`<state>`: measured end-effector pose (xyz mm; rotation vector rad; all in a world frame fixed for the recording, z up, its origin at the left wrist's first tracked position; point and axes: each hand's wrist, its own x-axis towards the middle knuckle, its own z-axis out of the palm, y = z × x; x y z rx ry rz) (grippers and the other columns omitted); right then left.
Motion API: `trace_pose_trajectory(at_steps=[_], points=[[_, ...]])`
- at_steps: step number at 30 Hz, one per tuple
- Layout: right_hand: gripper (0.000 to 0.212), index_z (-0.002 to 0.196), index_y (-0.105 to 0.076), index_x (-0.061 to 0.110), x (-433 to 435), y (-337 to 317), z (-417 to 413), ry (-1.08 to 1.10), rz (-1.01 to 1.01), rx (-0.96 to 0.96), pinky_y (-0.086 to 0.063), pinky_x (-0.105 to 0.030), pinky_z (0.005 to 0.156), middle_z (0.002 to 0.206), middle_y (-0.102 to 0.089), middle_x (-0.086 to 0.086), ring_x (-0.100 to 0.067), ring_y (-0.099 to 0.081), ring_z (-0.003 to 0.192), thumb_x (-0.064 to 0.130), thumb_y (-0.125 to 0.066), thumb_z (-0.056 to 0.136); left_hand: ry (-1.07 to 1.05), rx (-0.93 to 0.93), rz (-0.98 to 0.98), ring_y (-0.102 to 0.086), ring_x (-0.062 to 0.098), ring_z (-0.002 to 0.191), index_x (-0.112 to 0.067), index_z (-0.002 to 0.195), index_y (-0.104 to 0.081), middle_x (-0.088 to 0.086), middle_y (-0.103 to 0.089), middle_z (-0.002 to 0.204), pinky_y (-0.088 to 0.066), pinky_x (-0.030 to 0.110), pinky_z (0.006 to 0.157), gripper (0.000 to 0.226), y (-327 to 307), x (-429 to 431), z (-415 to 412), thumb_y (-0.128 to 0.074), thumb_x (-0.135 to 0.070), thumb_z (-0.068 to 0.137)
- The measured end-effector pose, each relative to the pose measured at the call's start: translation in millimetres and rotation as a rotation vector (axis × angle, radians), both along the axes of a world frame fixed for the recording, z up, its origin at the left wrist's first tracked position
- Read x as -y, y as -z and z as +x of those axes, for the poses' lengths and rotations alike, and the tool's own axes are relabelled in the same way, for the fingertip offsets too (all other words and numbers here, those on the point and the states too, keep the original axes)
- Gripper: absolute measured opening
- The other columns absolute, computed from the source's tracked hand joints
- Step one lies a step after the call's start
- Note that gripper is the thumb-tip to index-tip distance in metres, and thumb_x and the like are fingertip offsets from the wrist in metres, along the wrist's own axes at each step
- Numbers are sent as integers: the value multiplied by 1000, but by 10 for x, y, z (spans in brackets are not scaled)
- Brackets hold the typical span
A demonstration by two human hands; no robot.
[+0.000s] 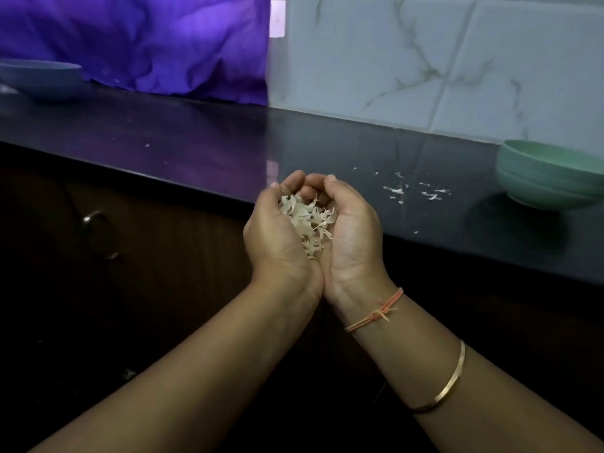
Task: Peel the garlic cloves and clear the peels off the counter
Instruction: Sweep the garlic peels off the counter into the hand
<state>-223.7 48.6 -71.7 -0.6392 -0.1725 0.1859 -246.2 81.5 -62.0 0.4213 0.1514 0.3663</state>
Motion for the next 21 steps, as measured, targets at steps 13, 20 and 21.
trace_pose_trajectory(at_steps=[13,20,21], points=[[31,61,-60,7,-969,623,-633,-246,-31,-186,-51,-37,83,61,-56,-4,-15,-57,66,10,-47,89,-209,-218,56,-67,18,65,-8,82,-66,6,-65,69,-56,30,67,31,659,-975,-666,-41,-21,95],[38,57,-58,8,-1384,1179,-853,-346,-185,-365,-50,-32,68,55,-55,-3,-15,-58,59,9,-42,91,-221,-408,-66,-65,17,58,-8,79,-63,4,-63,59,-54,33,68,32,1242,-1403,-879,-38,-21,95],[42,52,-58,9,-1448,1253,-879,-356,-187,-397,-49,-31,67,53,-55,-2,-14,-58,56,9,-42,91,-229,-436,-81,-64,16,56,-8,80,-62,3,-62,57,-53,32,66,32,1316,-1459,-903,-38,-21,96]])
